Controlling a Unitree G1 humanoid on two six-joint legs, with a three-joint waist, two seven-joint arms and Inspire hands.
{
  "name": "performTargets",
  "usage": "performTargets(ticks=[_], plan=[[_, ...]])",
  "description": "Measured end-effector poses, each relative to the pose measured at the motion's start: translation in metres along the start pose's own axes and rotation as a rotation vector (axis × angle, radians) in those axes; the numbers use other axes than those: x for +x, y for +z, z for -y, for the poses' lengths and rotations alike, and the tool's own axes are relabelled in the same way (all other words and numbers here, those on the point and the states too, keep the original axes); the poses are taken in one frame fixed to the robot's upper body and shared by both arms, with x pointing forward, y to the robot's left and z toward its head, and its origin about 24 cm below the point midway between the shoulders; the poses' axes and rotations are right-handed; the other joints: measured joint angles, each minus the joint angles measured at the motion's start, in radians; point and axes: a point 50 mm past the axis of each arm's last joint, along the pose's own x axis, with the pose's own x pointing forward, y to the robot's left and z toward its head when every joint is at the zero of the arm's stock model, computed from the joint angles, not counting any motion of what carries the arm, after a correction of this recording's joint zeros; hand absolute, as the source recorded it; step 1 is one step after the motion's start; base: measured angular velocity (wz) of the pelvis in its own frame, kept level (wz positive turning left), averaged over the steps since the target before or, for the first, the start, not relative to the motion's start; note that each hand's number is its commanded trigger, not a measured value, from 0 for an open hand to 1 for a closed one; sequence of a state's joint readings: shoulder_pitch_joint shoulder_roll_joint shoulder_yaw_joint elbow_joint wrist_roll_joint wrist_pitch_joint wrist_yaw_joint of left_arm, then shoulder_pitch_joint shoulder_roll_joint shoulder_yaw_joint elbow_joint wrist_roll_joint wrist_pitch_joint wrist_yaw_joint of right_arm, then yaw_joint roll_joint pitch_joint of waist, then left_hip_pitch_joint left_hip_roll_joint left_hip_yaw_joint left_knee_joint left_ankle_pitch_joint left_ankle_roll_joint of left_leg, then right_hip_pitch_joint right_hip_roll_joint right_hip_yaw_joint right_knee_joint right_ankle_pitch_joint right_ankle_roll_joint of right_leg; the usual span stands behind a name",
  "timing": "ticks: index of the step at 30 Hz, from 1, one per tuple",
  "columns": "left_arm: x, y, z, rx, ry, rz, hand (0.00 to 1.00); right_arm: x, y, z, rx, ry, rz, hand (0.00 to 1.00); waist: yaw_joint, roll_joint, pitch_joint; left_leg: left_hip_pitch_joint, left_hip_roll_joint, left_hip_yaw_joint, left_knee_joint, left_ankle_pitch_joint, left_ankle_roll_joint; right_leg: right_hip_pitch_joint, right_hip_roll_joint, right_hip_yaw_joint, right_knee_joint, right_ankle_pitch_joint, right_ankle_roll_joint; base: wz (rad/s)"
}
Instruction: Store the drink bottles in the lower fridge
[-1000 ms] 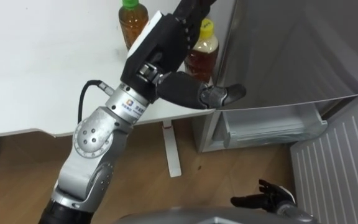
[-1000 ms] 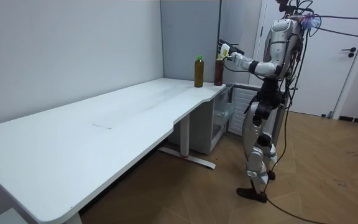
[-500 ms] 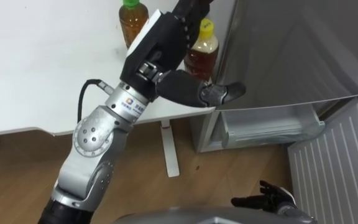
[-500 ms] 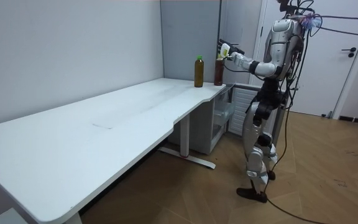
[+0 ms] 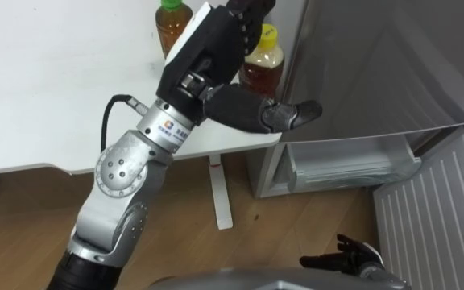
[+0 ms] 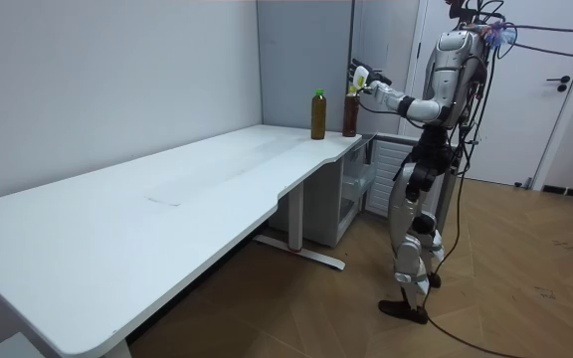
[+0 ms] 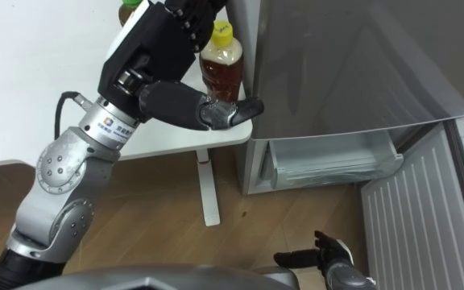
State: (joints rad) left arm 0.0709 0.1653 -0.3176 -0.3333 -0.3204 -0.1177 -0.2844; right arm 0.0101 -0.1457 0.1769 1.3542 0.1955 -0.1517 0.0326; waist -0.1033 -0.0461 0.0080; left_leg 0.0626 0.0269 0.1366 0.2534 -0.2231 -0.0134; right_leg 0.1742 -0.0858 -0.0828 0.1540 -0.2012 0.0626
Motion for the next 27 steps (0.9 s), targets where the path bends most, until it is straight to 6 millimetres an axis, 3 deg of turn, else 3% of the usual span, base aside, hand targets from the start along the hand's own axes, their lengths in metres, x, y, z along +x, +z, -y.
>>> performTargets(ticks=[27], plan=[[-0.0021,0.0035,-0.0100,0.032,0.098,0.017,0.00,-0.0018,-0.0063,0.0058,0.019,-0.015,-0.010,0.00,0.000,0.015,0.0060,0.003,0.002,-0.001,-0.006,0.000,0.000,-0.001,0.002,0.000,-0.003,0.001,-0.001,0.00]])
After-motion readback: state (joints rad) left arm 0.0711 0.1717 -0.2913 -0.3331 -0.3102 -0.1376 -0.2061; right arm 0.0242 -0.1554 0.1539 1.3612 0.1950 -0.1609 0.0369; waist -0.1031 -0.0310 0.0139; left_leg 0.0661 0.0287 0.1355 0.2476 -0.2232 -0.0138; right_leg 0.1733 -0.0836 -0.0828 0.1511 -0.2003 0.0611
